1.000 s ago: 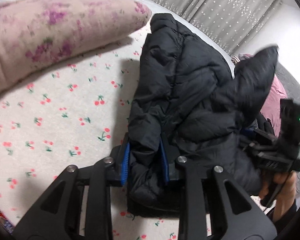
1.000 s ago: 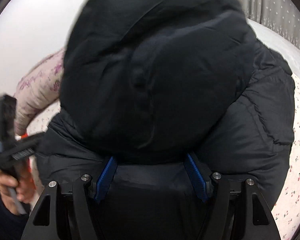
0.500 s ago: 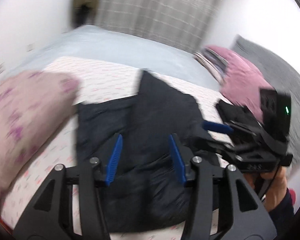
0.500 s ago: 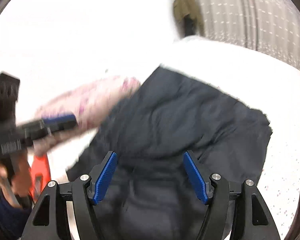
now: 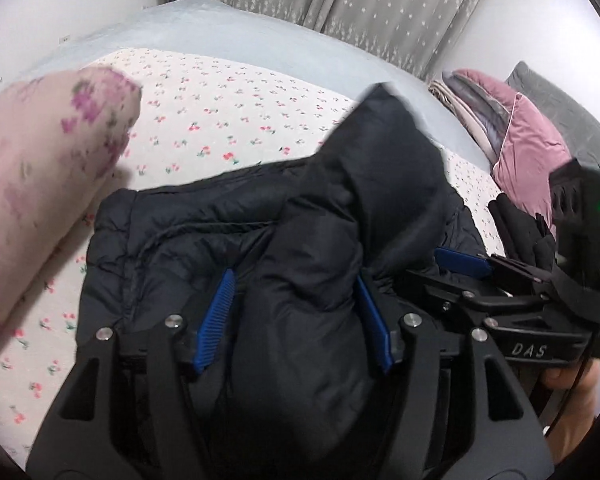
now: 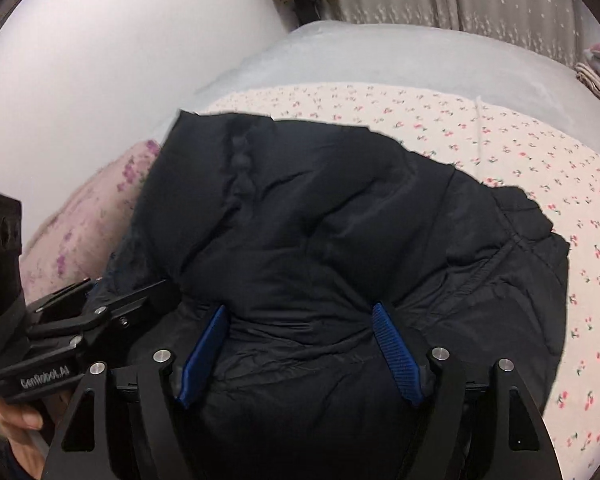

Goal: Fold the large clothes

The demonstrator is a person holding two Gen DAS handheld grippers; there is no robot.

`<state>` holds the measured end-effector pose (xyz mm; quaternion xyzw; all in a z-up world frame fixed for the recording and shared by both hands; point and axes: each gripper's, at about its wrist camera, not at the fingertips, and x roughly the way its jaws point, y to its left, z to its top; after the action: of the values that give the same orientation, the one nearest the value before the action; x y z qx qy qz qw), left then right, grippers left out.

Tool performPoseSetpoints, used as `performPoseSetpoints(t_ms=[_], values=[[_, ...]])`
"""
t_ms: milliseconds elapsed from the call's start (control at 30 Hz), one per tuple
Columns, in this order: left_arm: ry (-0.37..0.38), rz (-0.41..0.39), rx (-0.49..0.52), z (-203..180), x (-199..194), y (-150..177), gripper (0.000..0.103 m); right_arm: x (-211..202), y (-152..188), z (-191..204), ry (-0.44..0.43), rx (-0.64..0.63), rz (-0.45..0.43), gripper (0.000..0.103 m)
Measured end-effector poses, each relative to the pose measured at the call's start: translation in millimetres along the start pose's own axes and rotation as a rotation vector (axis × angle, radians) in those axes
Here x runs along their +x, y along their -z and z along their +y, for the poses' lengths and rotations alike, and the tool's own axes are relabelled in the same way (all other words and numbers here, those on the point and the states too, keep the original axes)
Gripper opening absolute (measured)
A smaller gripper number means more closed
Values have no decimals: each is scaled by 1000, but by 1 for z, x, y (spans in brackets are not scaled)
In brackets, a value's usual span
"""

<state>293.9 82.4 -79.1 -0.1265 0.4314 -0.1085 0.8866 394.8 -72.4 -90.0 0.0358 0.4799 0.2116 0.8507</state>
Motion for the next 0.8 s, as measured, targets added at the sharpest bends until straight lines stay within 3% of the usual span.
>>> performPoseSetpoints(t_ms=[167,333,400,500,600,700,800], values=[[1,-2,-29,8,10,5,63,26,-4,2,16,0,34,80],[-32,14,-10,1,2,2,63,21,-1,8,45,-24,41,81],[-62,-12,-21,3,-22,9,64,0,6,13,37,-33,24,81],[-95,-51,-40,15,-55,28,74,-42,23,8,-10,-32,-19,82],[-102,-62,-109,39,-78,48,75,-77,42,-15,-62,57,-44,82],[-110,-46,-156,59,-83,67,75,-99,72,-39,-126,141,-42,82],[-65,-2,-157,64,-72,75,75,-101,98,-59,-167,226,-29,82]])
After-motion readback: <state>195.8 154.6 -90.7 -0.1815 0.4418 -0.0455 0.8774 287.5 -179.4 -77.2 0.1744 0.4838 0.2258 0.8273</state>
